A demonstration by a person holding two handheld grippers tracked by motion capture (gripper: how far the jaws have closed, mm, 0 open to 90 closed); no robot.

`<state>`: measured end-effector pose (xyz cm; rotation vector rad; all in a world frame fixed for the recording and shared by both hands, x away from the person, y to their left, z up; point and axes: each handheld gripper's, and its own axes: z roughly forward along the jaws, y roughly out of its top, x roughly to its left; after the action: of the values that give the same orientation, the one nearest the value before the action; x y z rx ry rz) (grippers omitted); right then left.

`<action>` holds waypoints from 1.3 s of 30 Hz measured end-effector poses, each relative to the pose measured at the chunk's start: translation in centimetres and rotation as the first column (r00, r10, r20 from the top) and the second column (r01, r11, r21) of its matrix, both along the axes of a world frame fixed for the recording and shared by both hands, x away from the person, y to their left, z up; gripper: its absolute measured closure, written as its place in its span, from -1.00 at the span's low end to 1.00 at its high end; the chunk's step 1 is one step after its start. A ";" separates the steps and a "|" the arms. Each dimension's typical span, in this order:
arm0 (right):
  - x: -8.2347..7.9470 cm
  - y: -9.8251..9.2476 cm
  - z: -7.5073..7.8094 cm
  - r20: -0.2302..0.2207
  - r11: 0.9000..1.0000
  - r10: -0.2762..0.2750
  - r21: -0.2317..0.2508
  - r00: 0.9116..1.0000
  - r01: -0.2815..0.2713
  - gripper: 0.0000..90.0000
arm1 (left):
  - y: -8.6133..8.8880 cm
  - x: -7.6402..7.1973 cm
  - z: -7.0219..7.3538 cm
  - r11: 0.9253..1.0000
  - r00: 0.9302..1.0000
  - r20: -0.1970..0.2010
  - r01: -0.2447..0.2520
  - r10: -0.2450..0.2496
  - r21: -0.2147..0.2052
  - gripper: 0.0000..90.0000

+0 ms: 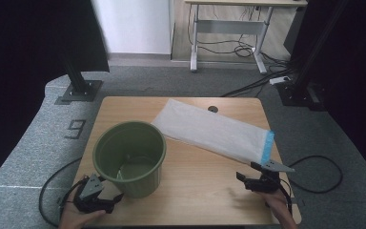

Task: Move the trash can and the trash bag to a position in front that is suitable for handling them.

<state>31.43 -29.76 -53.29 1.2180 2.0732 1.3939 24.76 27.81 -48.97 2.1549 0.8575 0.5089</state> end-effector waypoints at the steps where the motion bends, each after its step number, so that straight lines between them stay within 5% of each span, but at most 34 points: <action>1: 0.0 0.0 0.0 0.000 1.000 0.000 0.000 1.000 0.000 -0.71 | 0.0 0.0 0.0 1.000 1.000 0.000 0.000 0.000 0.000 -0.76; 12: -0.3 -0.7 0.1 0.000 0.999 -0.034 0.029 0.999 0.034 -0.70 | -4.5 3.3 0.0 0.997 0.997 0.030 0.070 -0.070 -0.017 -0.68; 16: -0.3 -0.5 0.2 0.005 0.999 -0.033 0.021 0.999 0.033 -0.70 | -6.5 4.3 0.2 0.992 0.992 0.035 0.120 -0.121 0.027 -0.68; 21: -0.2 0.1 0.1 0.001 1.000 -0.005 0.006 1.000 0.005 -0.69 | -8.4 5.3 0.2 0.988 0.987 0.034 0.153 -0.155 0.032 -0.67; 34: -0.6 0.9 0.0 0.002 0.998 0.057 -0.018 0.998 -0.057 -0.68 | -12.2 6.6 0.1 0.988 0.987 0.045 0.150 -0.152 0.043 -0.67; 39: -0.7 1.0 -0.2 -0.003 0.998 0.056 -0.036 0.998 -0.056 -0.68 | -12.3 6.7 0.2 0.990 0.989 0.057 0.136 -0.138 0.038 -0.67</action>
<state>30.77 -28.76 -53.48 1.1553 2.1396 1.3744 31.48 15.47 -48.80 2.2001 0.6673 0.5179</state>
